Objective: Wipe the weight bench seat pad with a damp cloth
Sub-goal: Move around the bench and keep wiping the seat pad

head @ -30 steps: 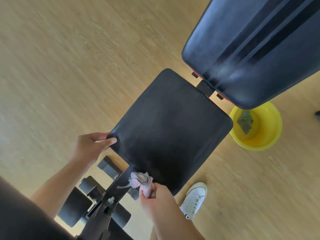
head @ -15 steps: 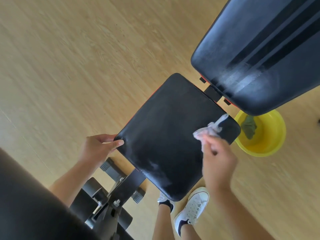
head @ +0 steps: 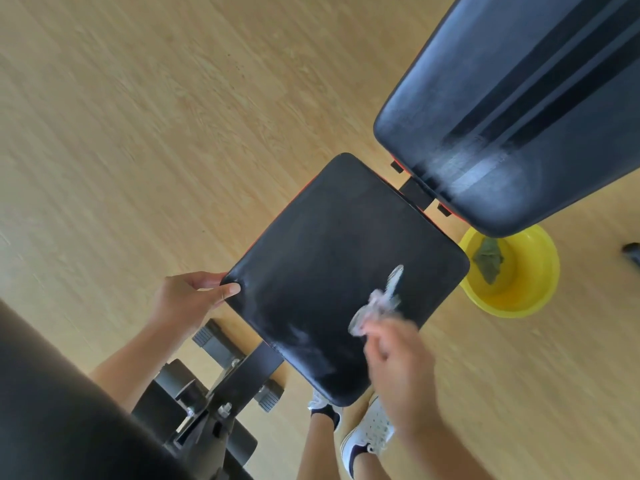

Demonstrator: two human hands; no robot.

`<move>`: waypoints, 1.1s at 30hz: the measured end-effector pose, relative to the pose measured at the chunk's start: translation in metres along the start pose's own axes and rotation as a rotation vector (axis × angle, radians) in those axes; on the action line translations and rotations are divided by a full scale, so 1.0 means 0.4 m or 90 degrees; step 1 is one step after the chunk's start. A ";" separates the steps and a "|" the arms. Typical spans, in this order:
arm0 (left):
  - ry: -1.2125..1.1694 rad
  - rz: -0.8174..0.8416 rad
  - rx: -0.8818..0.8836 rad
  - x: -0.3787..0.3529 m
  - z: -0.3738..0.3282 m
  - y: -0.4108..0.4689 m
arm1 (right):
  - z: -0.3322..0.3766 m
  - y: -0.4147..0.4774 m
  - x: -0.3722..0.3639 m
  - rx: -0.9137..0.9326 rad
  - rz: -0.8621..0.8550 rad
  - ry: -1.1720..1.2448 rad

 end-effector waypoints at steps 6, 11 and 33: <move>-0.025 0.014 0.002 0.003 -0.004 0.007 | 0.127 -0.019 -0.103 0.136 0.119 0.052; -0.055 0.009 -0.004 -0.004 -0.009 0.000 | 0.269 0.080 -0.244 0.223 0.255 0.070; -0.106 -0.030 0.022 -0.013 0.023 -0.006 | -0.101 0.062 0.054 0.481 0.273 -0.169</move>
Point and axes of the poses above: each hand's wrist, its own y-axis towards the middle knuckle, its own x-axis out of the back of the hand, z = x × y, the point moved 1 cm from there along y, towards the middle knuckle, and after that the axes turned 7 degrees about -x, right-handed, at the moved point
